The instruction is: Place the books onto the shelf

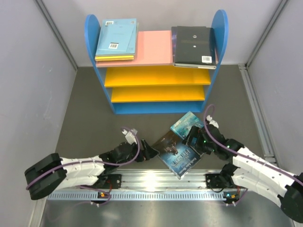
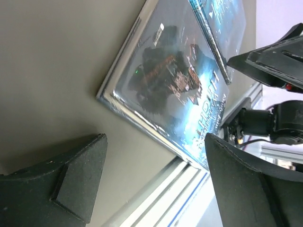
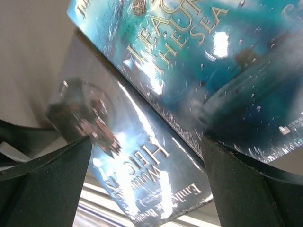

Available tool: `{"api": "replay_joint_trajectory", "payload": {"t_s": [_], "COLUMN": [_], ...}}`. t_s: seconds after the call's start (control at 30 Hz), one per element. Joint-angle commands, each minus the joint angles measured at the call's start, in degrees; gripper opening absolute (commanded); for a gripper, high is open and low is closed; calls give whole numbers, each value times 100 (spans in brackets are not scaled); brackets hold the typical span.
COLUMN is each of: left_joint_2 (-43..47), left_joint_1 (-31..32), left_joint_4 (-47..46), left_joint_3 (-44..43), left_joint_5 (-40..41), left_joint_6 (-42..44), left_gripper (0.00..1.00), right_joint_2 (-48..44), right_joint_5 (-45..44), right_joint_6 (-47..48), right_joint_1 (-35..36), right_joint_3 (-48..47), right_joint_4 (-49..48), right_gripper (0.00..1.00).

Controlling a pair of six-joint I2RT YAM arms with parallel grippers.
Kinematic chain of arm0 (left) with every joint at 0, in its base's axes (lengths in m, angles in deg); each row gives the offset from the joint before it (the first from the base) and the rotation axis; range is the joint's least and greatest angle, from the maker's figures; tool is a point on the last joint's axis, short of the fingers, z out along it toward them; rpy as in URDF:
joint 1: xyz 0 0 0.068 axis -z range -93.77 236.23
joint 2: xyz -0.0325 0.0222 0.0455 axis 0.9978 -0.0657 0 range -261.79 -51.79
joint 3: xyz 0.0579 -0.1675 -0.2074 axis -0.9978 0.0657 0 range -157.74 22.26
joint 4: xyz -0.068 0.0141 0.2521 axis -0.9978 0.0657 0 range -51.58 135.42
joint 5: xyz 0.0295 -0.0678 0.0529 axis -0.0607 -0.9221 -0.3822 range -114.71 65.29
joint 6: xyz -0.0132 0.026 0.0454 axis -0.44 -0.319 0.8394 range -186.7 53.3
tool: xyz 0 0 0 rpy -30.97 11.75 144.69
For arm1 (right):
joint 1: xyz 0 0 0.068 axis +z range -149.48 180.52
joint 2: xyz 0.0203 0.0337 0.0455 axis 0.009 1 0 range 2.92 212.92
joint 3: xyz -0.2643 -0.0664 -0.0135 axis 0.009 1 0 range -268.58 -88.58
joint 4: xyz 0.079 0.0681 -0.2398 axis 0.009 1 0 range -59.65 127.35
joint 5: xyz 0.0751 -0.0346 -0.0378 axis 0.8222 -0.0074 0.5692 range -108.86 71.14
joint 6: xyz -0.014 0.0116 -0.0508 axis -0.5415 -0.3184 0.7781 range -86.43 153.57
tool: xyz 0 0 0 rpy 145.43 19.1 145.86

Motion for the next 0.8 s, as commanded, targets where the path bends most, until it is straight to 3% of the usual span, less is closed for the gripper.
{"api": "replay_joint_trajectory", "payload": {"t_s": [0.0,0.1,0.37,0.5,0.77], "left_joint_2": [257,284,-796,-1052,-1078], "left_joint_1": [29,56,100,126,153], "left_joint_4": [-74,-100,-619,-706,-689], "left_joint_3": [332,350,70,-10,-28], "left_joint_5": [-215,-110,-250,-250,-250], "left_joint_6": [-355,-302,-206,-205,-206], "left_gripper": [89,89,88,87,86], "right_joint_2": [-142,-11,254,595,1466], "right_joint_5": [248,256,55,-1114,-1800], "right_joint_6": [-299,-388,-661,-573,-450], "right_joint_1": [469,601,1102,1234,1235], "right_joint_3": [280,500,747,273,-466], "right_joint_4": [-385,-394,-159,949,995], "right_gripper": [100,100,100,100,100]}}
